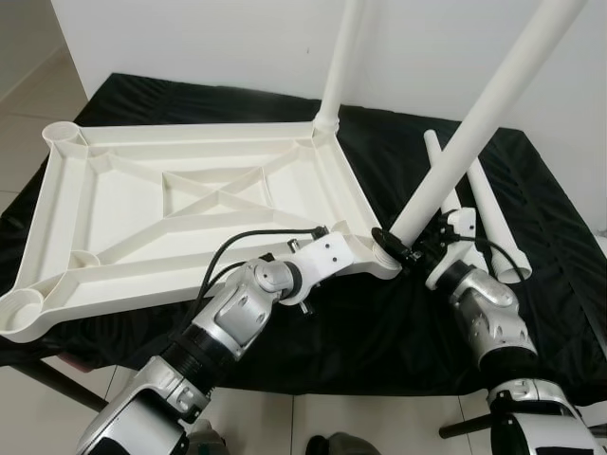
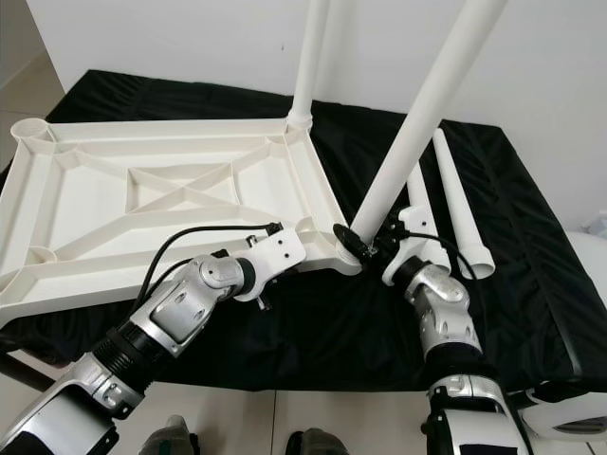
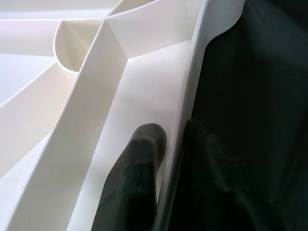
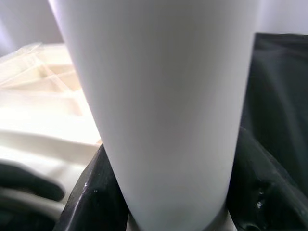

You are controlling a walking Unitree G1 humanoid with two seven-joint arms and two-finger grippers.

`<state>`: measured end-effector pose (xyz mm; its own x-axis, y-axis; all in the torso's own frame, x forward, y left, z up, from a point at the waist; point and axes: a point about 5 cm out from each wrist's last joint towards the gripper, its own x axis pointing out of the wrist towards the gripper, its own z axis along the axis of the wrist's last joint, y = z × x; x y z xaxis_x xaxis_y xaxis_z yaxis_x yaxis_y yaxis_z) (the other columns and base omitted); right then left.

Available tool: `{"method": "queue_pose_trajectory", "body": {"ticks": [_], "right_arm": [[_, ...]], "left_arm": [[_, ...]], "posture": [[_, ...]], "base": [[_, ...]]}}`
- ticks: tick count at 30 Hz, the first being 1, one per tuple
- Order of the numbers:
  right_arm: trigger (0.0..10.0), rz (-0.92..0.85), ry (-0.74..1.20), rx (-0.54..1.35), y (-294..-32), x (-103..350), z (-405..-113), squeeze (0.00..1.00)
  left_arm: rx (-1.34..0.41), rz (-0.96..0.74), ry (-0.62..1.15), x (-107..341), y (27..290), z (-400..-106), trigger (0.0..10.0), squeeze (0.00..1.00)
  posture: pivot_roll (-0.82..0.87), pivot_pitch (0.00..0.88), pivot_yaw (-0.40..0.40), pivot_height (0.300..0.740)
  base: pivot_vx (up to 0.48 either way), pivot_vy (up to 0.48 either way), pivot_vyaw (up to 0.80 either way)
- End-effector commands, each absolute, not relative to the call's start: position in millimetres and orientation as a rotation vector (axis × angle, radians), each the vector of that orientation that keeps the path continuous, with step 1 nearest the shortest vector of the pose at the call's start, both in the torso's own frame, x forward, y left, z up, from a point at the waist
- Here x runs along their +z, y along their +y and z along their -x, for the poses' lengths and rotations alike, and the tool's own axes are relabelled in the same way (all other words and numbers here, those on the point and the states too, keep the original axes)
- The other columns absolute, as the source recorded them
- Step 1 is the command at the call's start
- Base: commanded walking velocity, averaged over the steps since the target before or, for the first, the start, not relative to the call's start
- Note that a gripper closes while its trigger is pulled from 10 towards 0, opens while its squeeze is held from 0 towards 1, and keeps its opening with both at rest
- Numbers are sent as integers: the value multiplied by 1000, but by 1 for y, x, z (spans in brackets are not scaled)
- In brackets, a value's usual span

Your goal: Building children table

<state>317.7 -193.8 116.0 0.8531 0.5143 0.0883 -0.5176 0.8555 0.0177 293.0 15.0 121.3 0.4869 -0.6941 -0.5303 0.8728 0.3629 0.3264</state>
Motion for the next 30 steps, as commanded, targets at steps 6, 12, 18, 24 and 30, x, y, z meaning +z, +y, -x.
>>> {"method": "queue_pose_trajectory", "body": {"ticks": [6, 12, 18, 24, 30], "right_arm": [[10000, -82, -157, 395, -172, 131, -316, 0], [10000, -136, -157, 238, -160, 137, -314, 0], [10000, -91, -114, 34, -145, 135, -311, 0], [10000, -94, -91, -43, -124, 132, -309, 0], [10000, -108, -82, -61, -132, 133, -306, 0]], "left_arm": [[-1151, -614, 304, 124, -3, -279, 10000, 0], [-1156, -613, 303, 124, -4, -279, 10000, 0], [-1159, -610, 301, 125, -5, -278, 10000, 0], [-1160, -605, 302, 125, -7, -277, 10000, 0], [-1162, -604, 303, 125, -7, -276, 10000, 0]], "posture": [[27, 15, -69, 740], [33, 19, -72, 740], [33, 19, -72, 740], [38, 21, -73, 740], [36, 22, -74, 740]], "base": [[0, 0, 0], [0, 0, 0], [0, 0, 0], [0, 0, 0], [0, 0, 0]]}}
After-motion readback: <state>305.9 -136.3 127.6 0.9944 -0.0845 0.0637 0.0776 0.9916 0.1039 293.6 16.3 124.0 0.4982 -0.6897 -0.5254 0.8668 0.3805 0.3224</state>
